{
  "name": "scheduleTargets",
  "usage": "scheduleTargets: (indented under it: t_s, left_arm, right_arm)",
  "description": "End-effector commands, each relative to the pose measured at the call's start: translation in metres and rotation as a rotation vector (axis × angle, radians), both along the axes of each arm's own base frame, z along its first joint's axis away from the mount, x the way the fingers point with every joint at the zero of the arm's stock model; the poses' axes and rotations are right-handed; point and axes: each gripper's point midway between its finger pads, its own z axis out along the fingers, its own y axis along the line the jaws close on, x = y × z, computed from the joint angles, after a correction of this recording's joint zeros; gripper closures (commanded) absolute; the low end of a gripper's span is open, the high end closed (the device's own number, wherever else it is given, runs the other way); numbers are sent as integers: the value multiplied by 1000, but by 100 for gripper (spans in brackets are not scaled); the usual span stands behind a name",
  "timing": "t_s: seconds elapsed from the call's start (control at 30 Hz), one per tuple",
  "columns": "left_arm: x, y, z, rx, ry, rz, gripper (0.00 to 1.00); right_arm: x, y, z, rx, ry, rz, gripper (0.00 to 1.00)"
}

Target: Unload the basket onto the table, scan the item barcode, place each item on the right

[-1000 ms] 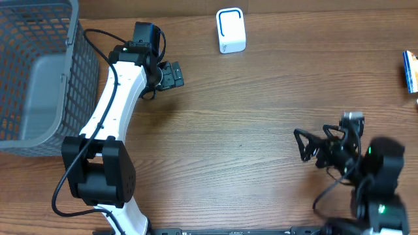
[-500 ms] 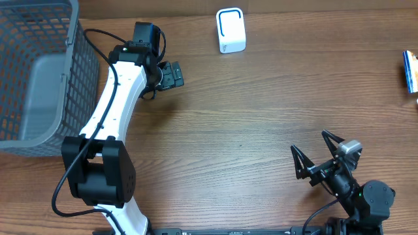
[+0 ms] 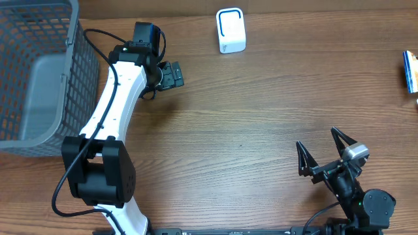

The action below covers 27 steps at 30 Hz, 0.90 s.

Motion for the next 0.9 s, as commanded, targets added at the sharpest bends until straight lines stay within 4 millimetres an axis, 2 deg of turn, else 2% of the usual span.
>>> scheduleTargets:
  t_s: [0.0, 0.2, 0.33, 0.4, 0.63, 0.87]
  left_arm:
    - [4, -1, 8, 7, -25, -16, 0]
    - [4, -1, 8, 7, -25, -16, 0]
    - [4, -1, 8, 7, -25, -16, 0]
    - [4, -1, 8, 7, -25, -16, 0]
    - [4, -1, 8, 7, -25, -16, 0]
    - [4, -1, 8, 7, -25, -16, 0]
  right_arm:
    - [4, 0, -11, -4, -27, -4, 0]
    - [10, -12, -14, 1, -28, -78, 0]
    - [15, -27, -32, 5, 49, -170, 0]
    - [16, -31, -33, 4, 51, -193, 0]
    - [16, -33, -32, 1, 49, -205, 0]
    - [19, -62, -37, 3, 68, -374, 0]
